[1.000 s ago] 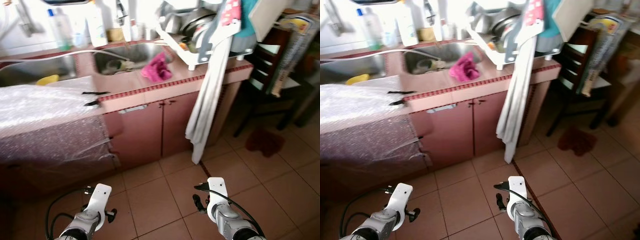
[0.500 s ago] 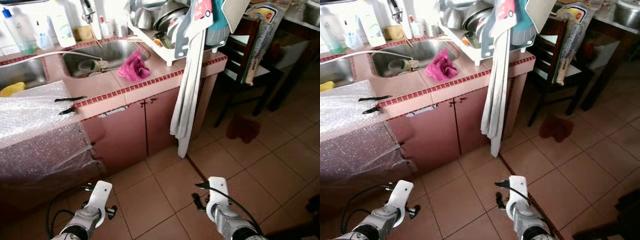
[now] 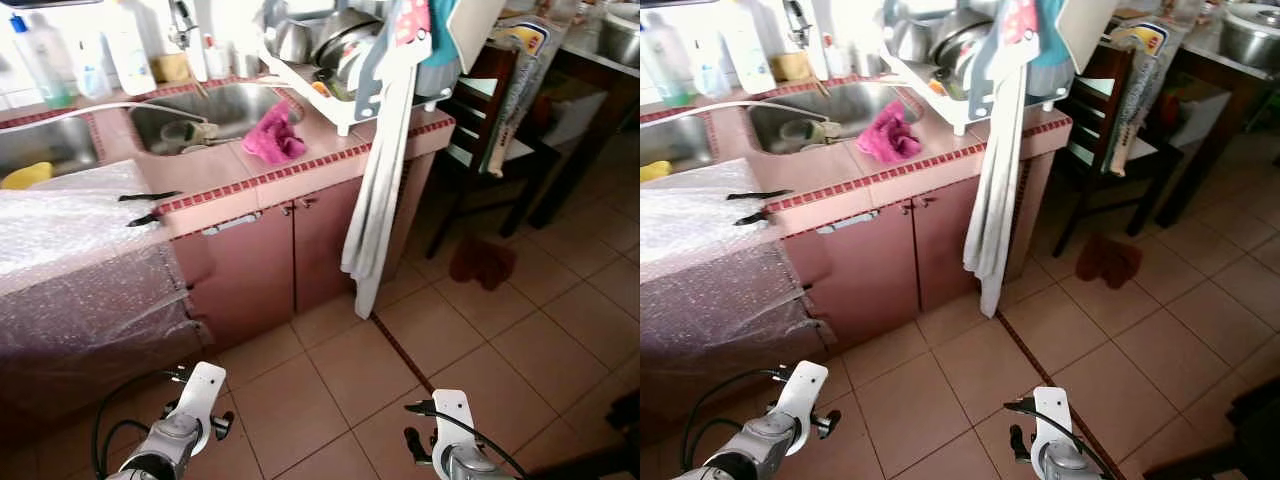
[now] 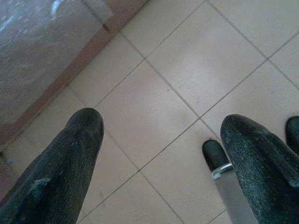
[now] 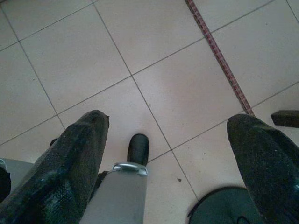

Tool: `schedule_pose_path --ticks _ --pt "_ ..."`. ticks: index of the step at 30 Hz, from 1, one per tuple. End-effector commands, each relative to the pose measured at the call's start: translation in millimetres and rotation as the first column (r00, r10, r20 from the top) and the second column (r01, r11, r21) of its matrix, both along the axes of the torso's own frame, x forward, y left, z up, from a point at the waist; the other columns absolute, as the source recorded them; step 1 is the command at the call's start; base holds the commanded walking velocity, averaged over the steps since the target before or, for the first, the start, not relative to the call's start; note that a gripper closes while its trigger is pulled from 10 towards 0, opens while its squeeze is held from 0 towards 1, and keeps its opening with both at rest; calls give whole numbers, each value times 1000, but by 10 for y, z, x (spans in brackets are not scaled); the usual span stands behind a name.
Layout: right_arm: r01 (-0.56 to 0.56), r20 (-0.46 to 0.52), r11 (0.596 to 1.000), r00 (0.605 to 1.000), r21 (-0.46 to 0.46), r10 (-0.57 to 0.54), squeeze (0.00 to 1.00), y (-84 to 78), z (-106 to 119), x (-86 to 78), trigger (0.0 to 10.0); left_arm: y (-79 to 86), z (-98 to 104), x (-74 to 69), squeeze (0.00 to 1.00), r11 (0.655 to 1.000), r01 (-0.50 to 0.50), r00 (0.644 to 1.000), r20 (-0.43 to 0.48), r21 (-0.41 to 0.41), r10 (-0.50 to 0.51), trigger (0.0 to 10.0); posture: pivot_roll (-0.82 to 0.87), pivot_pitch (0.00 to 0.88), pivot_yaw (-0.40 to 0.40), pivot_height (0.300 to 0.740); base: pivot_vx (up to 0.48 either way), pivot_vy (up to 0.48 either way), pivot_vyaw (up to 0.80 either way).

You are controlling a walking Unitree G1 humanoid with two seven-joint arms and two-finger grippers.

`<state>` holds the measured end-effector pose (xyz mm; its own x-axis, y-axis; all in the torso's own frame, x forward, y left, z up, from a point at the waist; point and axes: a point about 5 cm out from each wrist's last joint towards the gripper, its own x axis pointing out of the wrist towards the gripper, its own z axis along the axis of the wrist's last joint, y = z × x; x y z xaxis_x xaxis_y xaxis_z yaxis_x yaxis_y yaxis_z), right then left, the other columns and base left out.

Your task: Kitchen organization

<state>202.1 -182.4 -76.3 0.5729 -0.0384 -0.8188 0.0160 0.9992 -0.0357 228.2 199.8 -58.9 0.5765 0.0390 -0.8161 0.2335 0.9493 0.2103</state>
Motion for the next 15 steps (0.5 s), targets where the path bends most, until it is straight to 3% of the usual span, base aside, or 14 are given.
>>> schedule_pose_path --ticks 1,15 --pt "5 -11 1000 1000 -4 -5 0 -38 -10 -27 10000 10 -7 -14 0 1000 12 1000 0 10 -12 10000 33 0 -3 740 0 0 0" --pt "10 0 1000 1000 1 -10 0 -4 14 28 10000 6 3 1 0 999 32 999 4 15 -32 10000 35 0 7 740 0 0 0"
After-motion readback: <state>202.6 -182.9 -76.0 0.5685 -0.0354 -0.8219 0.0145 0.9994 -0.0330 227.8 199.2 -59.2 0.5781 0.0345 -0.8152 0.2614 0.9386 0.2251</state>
